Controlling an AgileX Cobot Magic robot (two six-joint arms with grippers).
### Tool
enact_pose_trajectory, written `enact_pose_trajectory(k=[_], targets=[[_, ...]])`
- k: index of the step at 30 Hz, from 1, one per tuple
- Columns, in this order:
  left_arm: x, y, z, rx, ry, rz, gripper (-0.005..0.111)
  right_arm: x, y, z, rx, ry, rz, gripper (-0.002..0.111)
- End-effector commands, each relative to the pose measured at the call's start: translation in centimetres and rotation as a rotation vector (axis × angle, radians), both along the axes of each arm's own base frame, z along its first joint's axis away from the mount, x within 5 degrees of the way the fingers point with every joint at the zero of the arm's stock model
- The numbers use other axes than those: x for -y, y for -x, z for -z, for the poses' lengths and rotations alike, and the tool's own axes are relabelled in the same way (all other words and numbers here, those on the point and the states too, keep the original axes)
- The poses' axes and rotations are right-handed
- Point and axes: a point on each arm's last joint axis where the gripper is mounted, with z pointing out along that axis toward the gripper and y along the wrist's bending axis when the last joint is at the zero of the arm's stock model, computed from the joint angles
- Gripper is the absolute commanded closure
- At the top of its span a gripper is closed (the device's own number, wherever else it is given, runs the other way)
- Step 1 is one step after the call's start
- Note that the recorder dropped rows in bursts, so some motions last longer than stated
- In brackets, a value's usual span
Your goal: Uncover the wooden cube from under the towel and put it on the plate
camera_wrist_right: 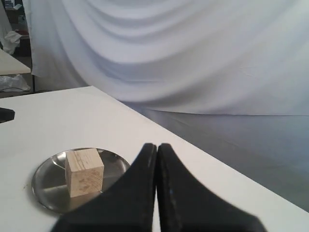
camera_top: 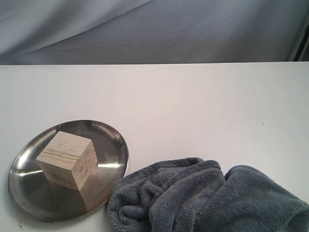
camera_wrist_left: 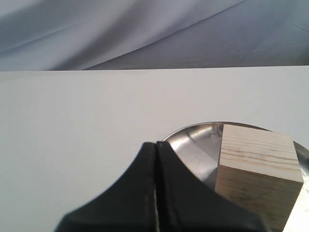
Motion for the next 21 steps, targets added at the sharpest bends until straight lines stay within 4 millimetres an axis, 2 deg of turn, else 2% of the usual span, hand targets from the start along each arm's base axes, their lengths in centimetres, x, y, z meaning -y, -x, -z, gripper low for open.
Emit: enact_pose_trajectory(k=[1, 6, 15, 18, 21], targets=[[0.0, 0.0, 0.0, 0.01, 0.003, 0.004, 0.107, -0.1, 0.0, 0.4, -0.009, -0.017, -0.005, 0.108], [0.0, 0.0, 0.0, 0.01, 0.003, 0.004, 0.107, -0.6, -1.4, 3.2, 0.06, 0.049, 0.069, 0.108], [0.0, 0.0, 0.0, 0.01, 0.003, 0.004, 0.107, -1.0, -2.8, 9.5, 0.12, 0.053, 0.272, 0.108], [0.0, 0.0, 0.0, 0.01, 0.005, 0.003, 0.107, -1.0, -3.2, 10.7, 0.117, 0.06, 0.33, 0.108], [0.0, 0.0, 0.0, 0.01, 0.005, 0.003, 0.107, -0.8, -3.3, 11.0, 0.104, 0.068, 0.375, 0.108]])
